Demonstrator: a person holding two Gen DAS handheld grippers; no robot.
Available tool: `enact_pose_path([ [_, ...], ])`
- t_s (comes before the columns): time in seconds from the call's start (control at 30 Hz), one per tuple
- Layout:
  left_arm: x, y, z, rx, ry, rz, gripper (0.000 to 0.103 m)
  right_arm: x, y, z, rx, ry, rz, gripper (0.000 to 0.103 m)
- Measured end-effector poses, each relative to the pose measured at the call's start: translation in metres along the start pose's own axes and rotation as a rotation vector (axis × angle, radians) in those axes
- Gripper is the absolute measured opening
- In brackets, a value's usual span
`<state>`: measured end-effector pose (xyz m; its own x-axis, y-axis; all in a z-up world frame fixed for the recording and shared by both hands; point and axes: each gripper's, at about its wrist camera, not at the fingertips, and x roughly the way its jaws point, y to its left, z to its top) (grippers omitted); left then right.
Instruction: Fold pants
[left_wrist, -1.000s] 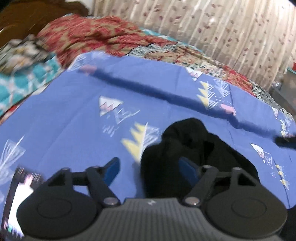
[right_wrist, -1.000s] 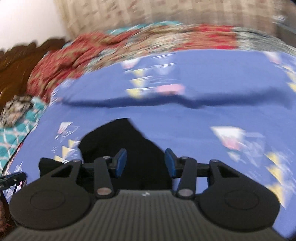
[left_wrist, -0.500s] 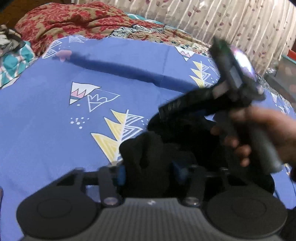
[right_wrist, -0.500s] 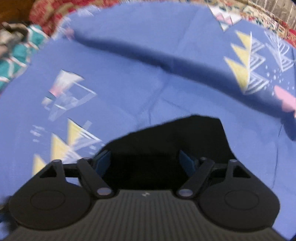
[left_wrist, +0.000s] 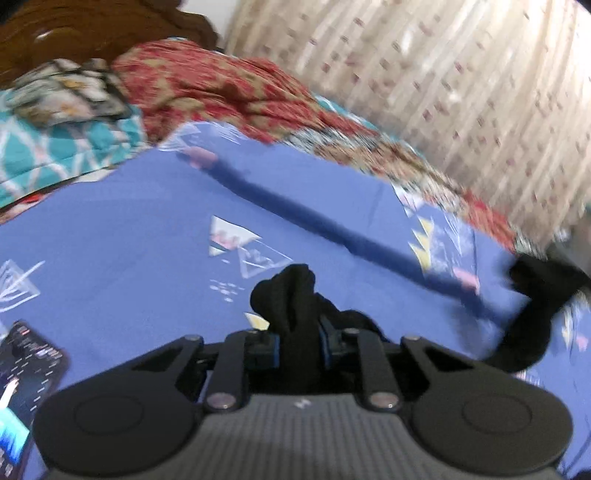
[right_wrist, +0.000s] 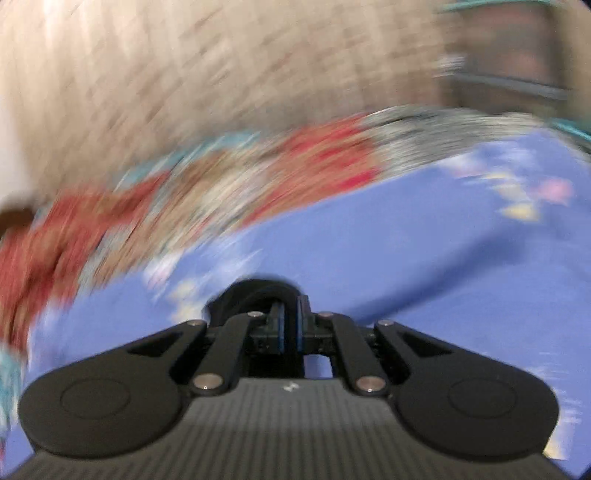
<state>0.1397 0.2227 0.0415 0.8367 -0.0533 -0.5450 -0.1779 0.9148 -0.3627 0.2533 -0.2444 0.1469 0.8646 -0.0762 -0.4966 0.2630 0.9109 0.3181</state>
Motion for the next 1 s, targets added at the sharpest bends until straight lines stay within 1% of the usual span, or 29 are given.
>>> enact_pose_path([
  [0.07, -0.010, 0.008, -0.003, -0.026, 0.003, 0.002, 0.017, -0.041, -0.060, 0.004, 0.095, -0.042, -0.058, 0.008],
  [0.1, -0.014, 0.010, -0.007, -0.029, 0.013, -0.004, 0.017, -0.056, -0.077, -0.002, 0.122, -0.046, -0.079, 0.009],
  [0.17, -0.020, 0.009, -0.018, -0.018, 0.031, -0.014, 0.017, -0.090, -0.131, -0.023, 0.176, -0.033, -0.151, 0.009],
  [0.2, -0.023, 0.008, -0.024, -0.010, 0.046, -0.018, 0.017, -0.102, -0.155, -0.037, 0.195, -0.008, -0.190, 0.010],
  [0.23, -0.026, 0.006, -0.030, 0.000, 0.059, -0.018, 0.017, -0.113, -0.181, -0.054, 0.223, 0.032, -0.225, 0.014],
  [0.27, -0.028, 0.003, -0.037, 0.015, 0.075, -0.016, 0.017, -0.118, -0.200, -0.072, 0.261, 0.074, -0.252, 0.016],
  [0.37, -0.031, -0.002, -0.051, 0.045, 0.117, -0.011, 0.017, -0.133, -0.252, -0.134, 0.389, 0.223, -0.332, 0.016],
  [0.4, -0.034, -0.004, -0.055, 0.054, 0.123, -0.002, 0.017, -0.139, -0.266, -0.150, 0.411, 0.239, -0.363, 0.017],
  [0.43, -0.036, -0.006, -0.056, 0.062, 0.122, 0.010, 0.017, -0.145, -0.273, -0.160, 0.416, 0.239, -0.381, 0.020],
  [0.47, -0.039, -0.007, -0.057, 0.065, 0.120, 0.016, 0.017, -0.153, -0.278, -0.168, 0.417, 0.227, -0.380, 0.026],
  [0.53, -0.043, -0.006, -0.056, 0.055, 0.116, 0.015, 0.017, -0.167, -0.282, -0.173, 0.430, 0.177, -0.359, 0.026],
  [0.6, -0.047, -0.006, -0.054, 0.043, 0.111, 0.012, 0.017, -0.175, -0.287, -0.170, 0.453, 0.138, -0.332, 0.026],
  [0.7, -0.047, -0.007, -0.052, 0.042, 0.110, 0.019, 0.017, -0.181, -0.298, -0.163, 0.514, 0.082, -0.252, 0.026],
  [0.77, -0.047, -0.009, -0.051, 0.042, 0.105, 0.022, 0.017, -0.182, -0.301, -0.162, 0.551, 0.074, -0.211, 0.027],
  [0.8, -0.047, -0.009, -0.050, 0.040, 0.104, 0.021, 0.017, -0.176, -0.303, -0.164, 0.563, 0.080, -0.198, 0.028],
  [0.9, -0.044, -0.010, -0.045, 0.033, 0.102, 0.022, 0.017, -0.163, -0.305, -0.161, 0.605, 0.107, -0.185, 0.028],
  [0.93, -0.043, -0.010, -0.043, 0.031, 0.100, 0.022, 0.017, -0.159, -0.306, -0.159, 0.630, 0.108, -0.170, 0.028],
  [0.97, -0.043, -0.010, -0.041, 0.026, 0.096, 0.021, 0.017, -0.159, -0.305, -0.157, 0.642, 0.093, -0.159, 0.022],
  [1.0, -0.041, -0.010, -0.037, 0.019, 0.093, 0.020, 0.017, -0.160, -0.305, -0.154, 0.642, 0.071, -0.153, 0.012],
])
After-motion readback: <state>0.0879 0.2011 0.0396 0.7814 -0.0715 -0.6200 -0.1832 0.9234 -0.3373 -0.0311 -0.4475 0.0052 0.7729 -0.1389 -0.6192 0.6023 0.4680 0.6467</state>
